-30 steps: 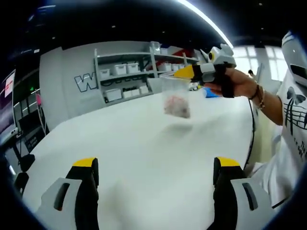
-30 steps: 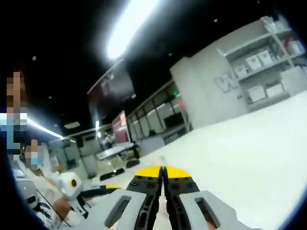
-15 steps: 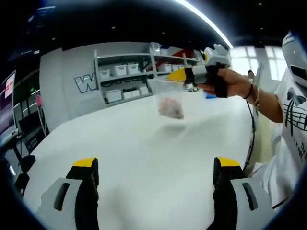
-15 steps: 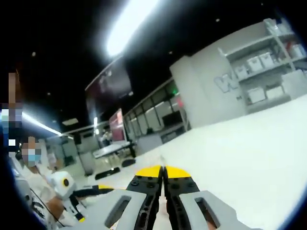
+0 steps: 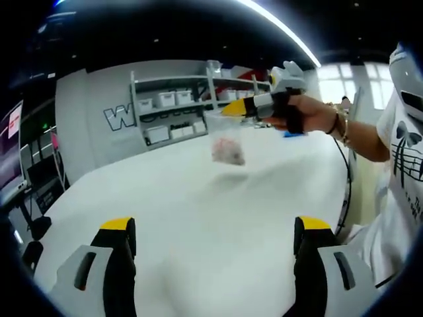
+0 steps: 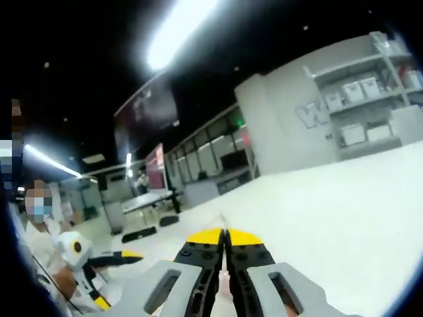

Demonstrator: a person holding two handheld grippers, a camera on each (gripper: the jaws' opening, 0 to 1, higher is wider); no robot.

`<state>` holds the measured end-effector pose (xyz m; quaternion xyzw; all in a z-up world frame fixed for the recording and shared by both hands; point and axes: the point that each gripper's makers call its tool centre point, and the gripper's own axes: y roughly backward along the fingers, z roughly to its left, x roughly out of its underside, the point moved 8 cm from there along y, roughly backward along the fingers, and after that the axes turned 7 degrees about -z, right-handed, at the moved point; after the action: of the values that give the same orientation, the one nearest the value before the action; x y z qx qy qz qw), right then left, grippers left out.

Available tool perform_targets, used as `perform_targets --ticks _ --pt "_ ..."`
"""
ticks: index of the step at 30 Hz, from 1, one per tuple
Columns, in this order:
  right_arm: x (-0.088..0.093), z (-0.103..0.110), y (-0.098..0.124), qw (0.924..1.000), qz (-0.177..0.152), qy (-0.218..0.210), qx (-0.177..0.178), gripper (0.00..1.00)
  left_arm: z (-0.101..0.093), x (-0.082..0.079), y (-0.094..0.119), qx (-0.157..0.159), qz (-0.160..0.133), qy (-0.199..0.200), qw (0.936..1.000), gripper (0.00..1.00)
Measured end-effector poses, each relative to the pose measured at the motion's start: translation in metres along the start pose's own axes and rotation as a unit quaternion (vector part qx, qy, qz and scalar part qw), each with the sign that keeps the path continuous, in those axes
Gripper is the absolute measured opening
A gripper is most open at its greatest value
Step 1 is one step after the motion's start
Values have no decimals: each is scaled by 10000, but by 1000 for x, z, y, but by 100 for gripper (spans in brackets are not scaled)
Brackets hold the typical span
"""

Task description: Open the resealable bag by pulling the two sides of the seal apart until the entire bag opening is separated and visibly accessible.

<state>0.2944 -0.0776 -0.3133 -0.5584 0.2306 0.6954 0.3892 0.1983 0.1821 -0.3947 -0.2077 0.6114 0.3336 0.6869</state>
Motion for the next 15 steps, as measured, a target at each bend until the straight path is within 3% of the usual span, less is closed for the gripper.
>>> perform_targets --ticks 15 --pt "-5 -14 -21 9998 8 115 158 0 1 -2 2 -32 -52 -16 10000 98"
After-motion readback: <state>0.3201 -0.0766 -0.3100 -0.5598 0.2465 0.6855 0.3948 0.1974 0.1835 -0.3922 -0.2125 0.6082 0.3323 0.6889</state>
